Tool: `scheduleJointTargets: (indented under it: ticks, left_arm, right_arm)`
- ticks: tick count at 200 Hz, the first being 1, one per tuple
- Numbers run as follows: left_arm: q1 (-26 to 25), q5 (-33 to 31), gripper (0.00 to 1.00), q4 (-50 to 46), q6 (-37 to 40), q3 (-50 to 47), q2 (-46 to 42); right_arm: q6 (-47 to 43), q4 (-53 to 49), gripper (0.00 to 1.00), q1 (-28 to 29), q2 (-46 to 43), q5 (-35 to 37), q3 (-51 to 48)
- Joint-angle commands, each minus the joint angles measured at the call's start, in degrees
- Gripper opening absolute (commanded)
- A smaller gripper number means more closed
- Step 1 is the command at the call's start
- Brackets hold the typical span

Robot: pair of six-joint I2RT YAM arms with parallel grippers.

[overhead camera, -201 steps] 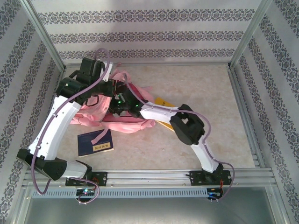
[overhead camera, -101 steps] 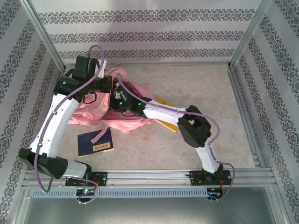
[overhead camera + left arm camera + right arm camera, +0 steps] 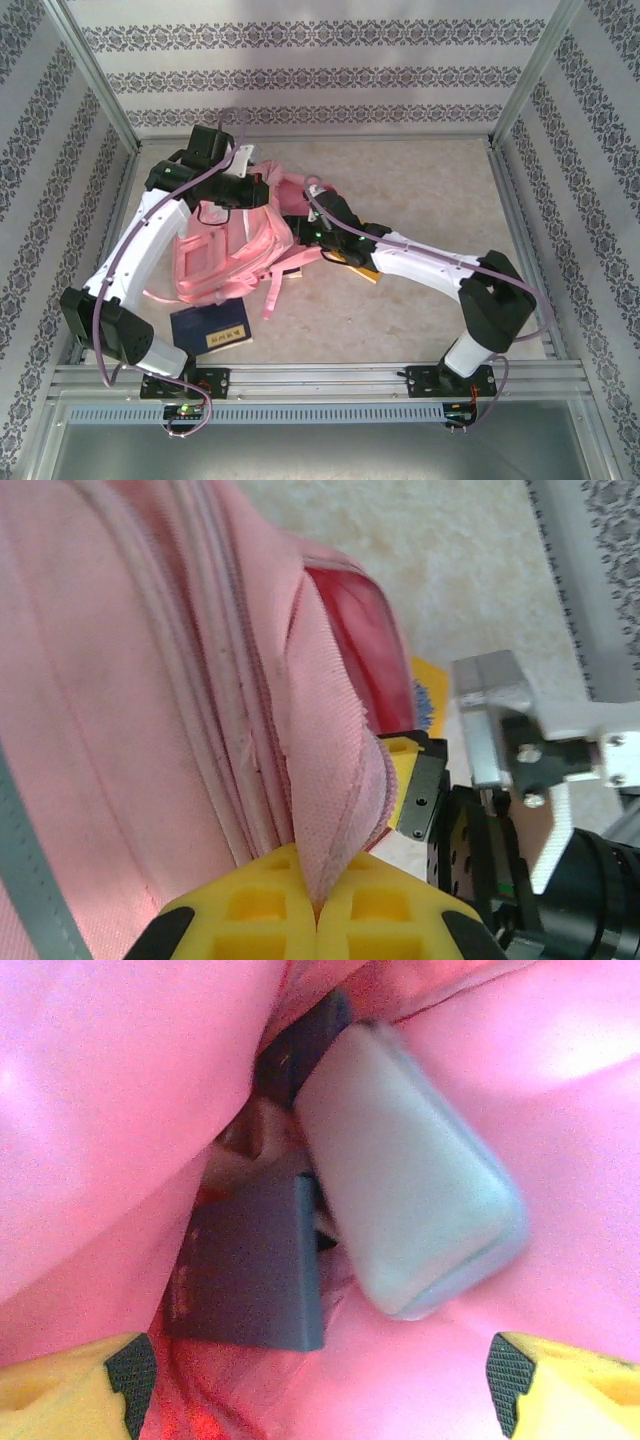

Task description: Pack books, pencil case, and school supplies into a backpack

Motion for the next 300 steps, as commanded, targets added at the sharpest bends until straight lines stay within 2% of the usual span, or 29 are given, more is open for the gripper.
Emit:
scheduleJointTargets:
  ticks: [1,29,53,83,128,138,158,178,203,234,258,282,300]
  left_arm:
    - [8.17,-16.05,0.0,10.93,-1.58,1.57,1.61]
    - [10.7,-15.04,0.0,11.92,-3.12,3.79,4.27]
    - [12.04,-15.37,0.0,10.72,-2.93,6.93,6.93]
    - [12.54,-11.91,0.0,11.67,-3.82,7.15,8.69]
    - [10.52,-4.69,0.0,12.82,-5.07,2.93,10.38]
    - [9.53,-4.13,0.07,13.06,-5.35,1.55,9.95]
    - [7.25,-3.99,0.34,13.0,-5.72,-1.27,8.13]
    - [5.6,-3.79,0.52,13.97,-7.52,-5.38,4.16]
    - [1.12,-4.95,0.62,15.14,-9.47,-10.9,-1.5]
    - [-8.03,-4.12,0.64,20.06,-16.31,-20.98,-5.2]
    - [-13.98,-7.35,0.63,21.01,-21.89,-27.52,-5.22]
    - [-18.13,-9.32,0.63,22.32,-24.74,-33.52,-4.03]
    - [-20.96,-8.91,0.63,27.05,-26.16,-38.21,-2.65]
  right_arm:
    - [-5.24,-6.56,0.84,-4.98,-8.35,-3.72,-5.2]
    - [-2.12,-8.62,0.83,-14.15,-8.08,-2.11,-6.36]
    - [-2.19,-15.06,0.83,-19.28,-1.84,0.71,-1.32]
    - [-4.96,-25.49,0.84,-21.91,9.59,5.89,8.57]
    - [-10.32,-31.87,0.85,-22.91,19.86,11.21,15.58]
    - [-11.27,-32.53,0.85,-22.69,20.9,10.68,15.66]
    - [-11.66,-32.99,0.85,-22.52,21.65,7.9,13.77]
    - [-10.69,-31.32,0.86,-21.36,18.8,6.08,8.06]
    - [-5.56,-27.39,0.86,-19.28,12.24,4.29,-2.25]
    - [1.68,-22.52,0.85,-14.56,2.56,1.69,-14.5]
    - [5.94,-17.09,0.84,-10.49,-5.14,-4.46,-22.62]
    - [7.58,-15.79,0.82,-10.88,-12.45,-6.55,-27.53]
    - [5.92,-17.87,0.82,-12.3,-16.47,-3.34,-28.15]
